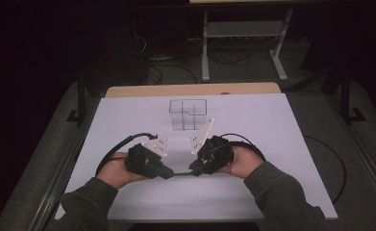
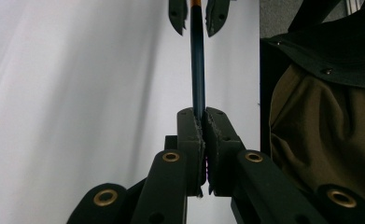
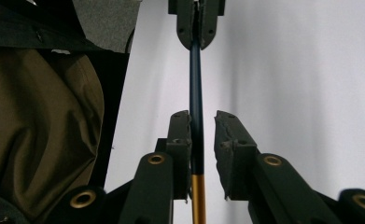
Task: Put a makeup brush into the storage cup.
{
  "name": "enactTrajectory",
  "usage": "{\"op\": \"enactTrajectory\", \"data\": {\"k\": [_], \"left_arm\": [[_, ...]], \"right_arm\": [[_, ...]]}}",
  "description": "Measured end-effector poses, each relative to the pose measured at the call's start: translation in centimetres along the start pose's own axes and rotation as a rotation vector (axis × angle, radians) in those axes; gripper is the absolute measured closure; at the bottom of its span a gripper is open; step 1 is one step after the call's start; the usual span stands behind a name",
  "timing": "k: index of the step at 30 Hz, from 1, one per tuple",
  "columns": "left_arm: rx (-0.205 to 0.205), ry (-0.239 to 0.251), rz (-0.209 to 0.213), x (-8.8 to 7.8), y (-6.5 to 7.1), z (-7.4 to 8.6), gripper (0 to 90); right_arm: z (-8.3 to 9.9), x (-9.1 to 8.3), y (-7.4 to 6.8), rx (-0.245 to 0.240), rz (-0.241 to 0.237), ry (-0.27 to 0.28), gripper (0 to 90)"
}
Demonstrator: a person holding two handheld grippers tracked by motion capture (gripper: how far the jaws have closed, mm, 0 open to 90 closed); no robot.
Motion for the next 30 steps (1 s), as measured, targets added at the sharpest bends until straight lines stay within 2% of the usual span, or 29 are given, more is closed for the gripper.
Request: {"op": "enactTrajectory", "data": {"k": [12,20,30], "left_arm": [[-0.008,0.029,-0.009,-0.4,0.0,1.0,85.3],[-0.020,0.042,-0.014,-0.7,0.0,1.6,85.3],[-0.011,0.056,-0.020,-1.0,0.1,1.6,85.3]], "right_arm": [[0.2,-0.2,0.4,0.022,-0.001,0.023,66.0],[1.0,-0.2,0.5,0.034,-0.008,0.044,64.5],[1.8,0.1,0.2,0.045,-0.021,0.063,65.7]]}}
Point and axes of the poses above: each handheld gripper's, and its own axes: x roughly forward along the jaws, z roughly out of its underside, y roughly to its right, the point moved 7 cm from there along x, roughly forward along the jaws, and after that the axes turned 5 degrees about z, right-handed, at the moved point
